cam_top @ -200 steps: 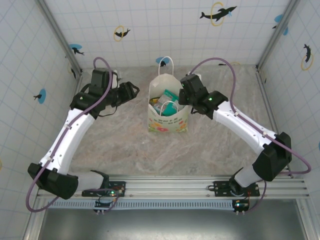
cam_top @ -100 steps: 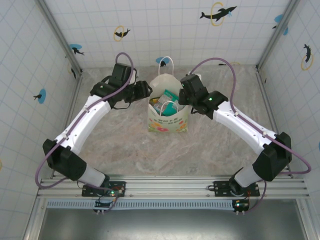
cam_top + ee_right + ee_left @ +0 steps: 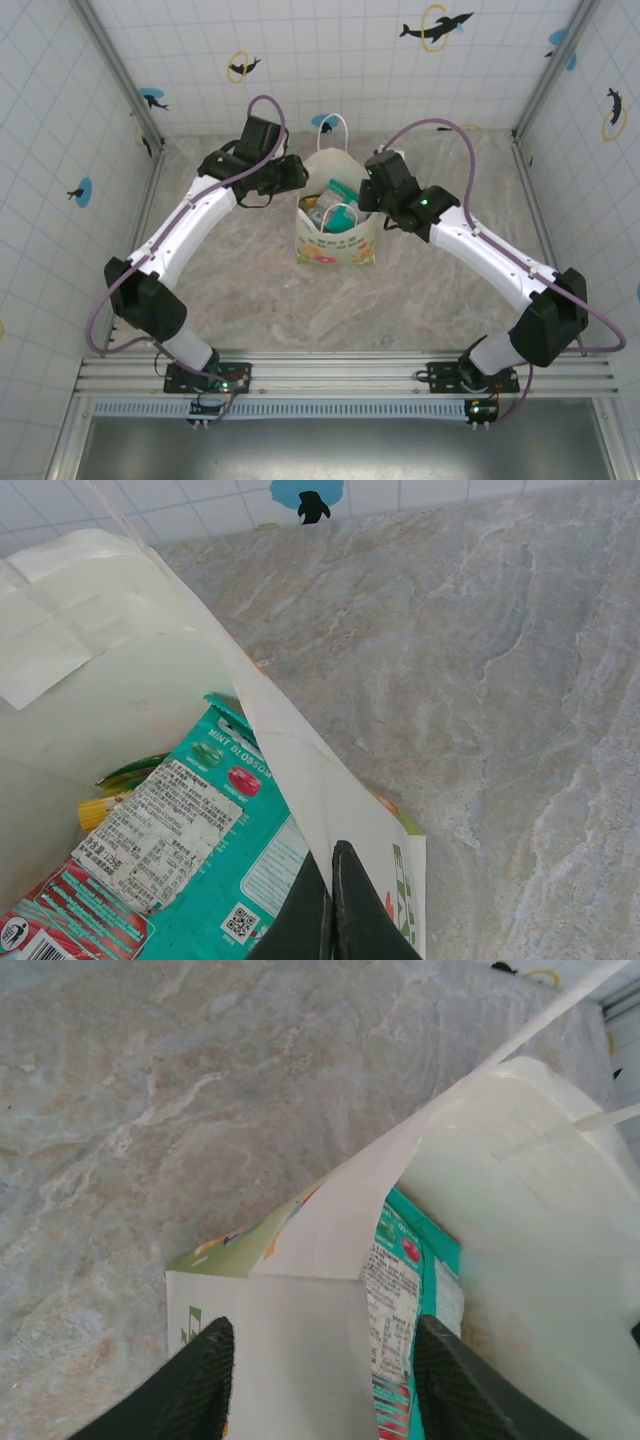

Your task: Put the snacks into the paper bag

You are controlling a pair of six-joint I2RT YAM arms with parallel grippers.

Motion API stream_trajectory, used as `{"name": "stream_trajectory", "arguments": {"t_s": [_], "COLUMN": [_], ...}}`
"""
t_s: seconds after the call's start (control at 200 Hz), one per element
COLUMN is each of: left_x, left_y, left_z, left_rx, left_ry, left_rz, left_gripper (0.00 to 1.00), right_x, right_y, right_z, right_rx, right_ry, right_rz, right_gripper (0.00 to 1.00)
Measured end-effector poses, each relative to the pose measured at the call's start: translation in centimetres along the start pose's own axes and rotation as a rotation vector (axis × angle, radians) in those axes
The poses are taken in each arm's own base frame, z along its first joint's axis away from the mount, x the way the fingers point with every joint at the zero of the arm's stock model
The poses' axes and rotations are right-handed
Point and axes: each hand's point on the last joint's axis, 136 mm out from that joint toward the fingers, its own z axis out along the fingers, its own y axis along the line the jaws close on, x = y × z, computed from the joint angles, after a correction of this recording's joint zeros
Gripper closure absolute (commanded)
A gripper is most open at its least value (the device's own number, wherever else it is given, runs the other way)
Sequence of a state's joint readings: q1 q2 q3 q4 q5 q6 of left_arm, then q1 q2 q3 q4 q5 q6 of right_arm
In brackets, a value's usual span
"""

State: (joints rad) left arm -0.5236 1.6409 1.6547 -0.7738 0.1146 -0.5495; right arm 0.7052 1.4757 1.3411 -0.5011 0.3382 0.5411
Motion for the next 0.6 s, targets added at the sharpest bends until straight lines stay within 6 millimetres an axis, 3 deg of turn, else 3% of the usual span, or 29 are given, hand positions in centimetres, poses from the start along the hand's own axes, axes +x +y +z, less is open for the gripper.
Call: {"name": "stream_trajectory", "arguments": {"t_s": [0.26, 0.6], "left_x": [0.4, 1.2], "left_y": [0.0, -2.0], "left_z": [0.3, 0.7], "left_rx": [-0.032, 0.000], "left_ry": [0.027, 0.047], "left_rz": [0.030, 0.066], "left_gripper": [0.93, 0.99], "right_x": [-0.1, 0.4], "right_y": [-0.3, -3.1], "right_z": [-0.1, -1.7], "right_rx": [0.002, 0.047], "right_ry": [-0.002, -0.007], "right_rz": [0.006, 0.027], "right_gripper": [1.00, 1.00]}}
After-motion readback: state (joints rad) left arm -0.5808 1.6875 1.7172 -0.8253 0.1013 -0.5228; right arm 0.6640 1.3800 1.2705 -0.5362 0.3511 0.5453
